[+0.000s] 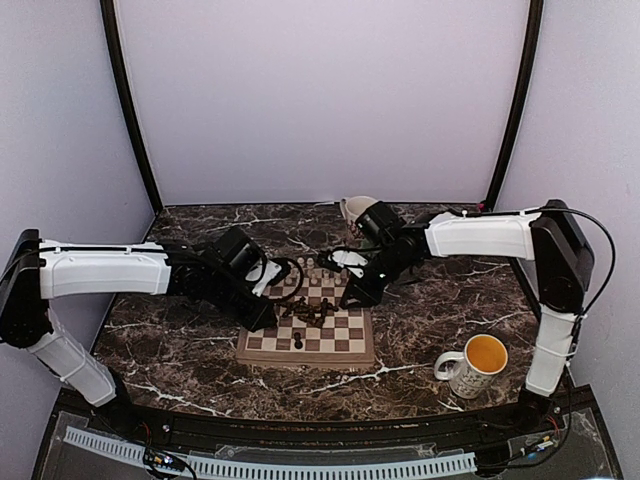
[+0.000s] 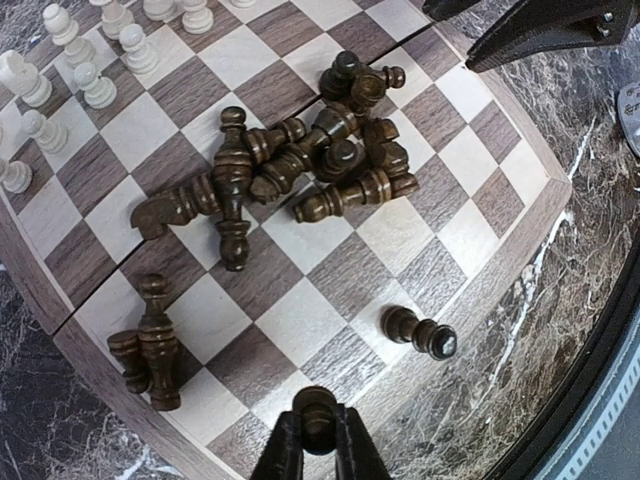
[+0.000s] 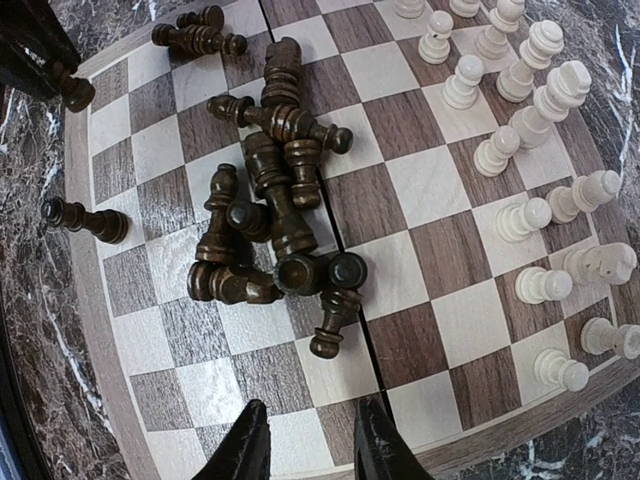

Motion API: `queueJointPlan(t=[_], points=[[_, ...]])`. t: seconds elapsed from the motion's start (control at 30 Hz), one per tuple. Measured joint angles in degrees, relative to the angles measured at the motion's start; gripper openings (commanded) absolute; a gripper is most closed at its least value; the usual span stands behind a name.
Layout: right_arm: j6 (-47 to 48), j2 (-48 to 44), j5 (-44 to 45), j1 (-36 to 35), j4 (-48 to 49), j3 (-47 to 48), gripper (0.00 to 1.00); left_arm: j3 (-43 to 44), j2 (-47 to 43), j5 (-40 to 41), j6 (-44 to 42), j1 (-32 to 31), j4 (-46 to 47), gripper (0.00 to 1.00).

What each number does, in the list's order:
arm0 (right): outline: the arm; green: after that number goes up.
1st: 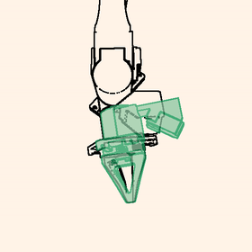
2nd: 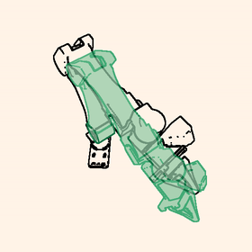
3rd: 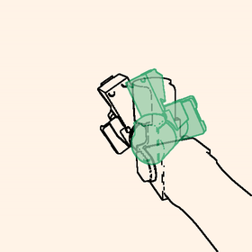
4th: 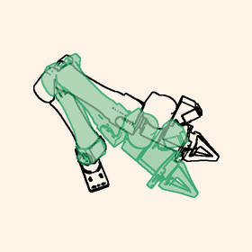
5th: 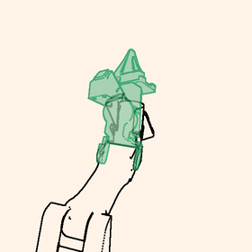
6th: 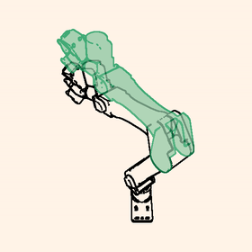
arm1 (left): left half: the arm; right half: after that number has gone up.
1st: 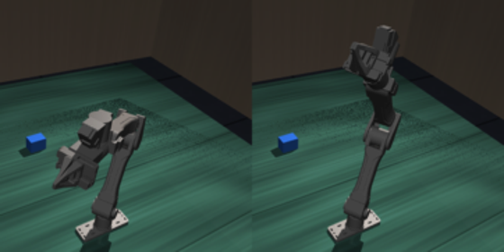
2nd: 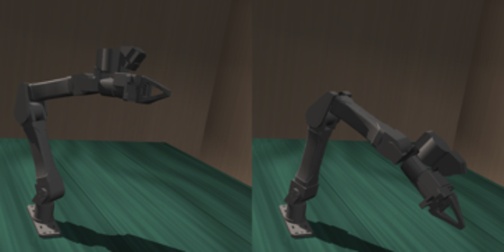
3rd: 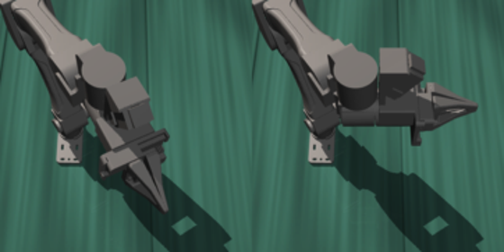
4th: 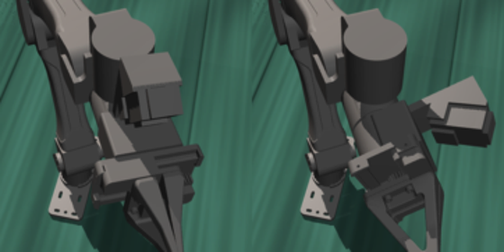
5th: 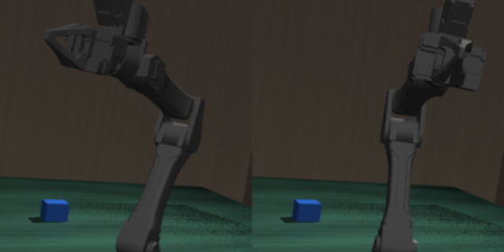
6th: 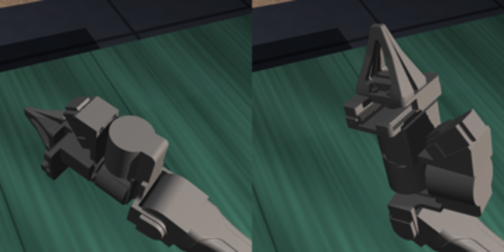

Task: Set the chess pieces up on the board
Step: Place the pawn on a7.

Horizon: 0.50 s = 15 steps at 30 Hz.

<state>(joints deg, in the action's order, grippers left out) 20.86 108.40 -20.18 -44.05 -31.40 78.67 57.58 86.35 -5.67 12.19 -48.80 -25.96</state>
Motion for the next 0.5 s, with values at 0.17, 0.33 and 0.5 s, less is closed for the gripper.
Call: queueJointPlan(t=[0.17, 0.33, 0.5], points=[[0.09, -1.73, -0.48, 0.35, 1.25, -2.62, 0.3, 1.29, 2.4, 0.07, -0.44, -1.79, 0.76, 0.1], [0.09, -4.59, -1.31, 2.6, 2.32, -5.57, 0.3, 7.61, 8.66, -0.55, -2.19, -2.78, 1.99, 0.1], [0.04, -6.97, -1.95, 5.31, 3.82, -7.1, 0.3, 14.03, 14.47, -2.27, -4.61, -4.04, 3.56, 0.11]])
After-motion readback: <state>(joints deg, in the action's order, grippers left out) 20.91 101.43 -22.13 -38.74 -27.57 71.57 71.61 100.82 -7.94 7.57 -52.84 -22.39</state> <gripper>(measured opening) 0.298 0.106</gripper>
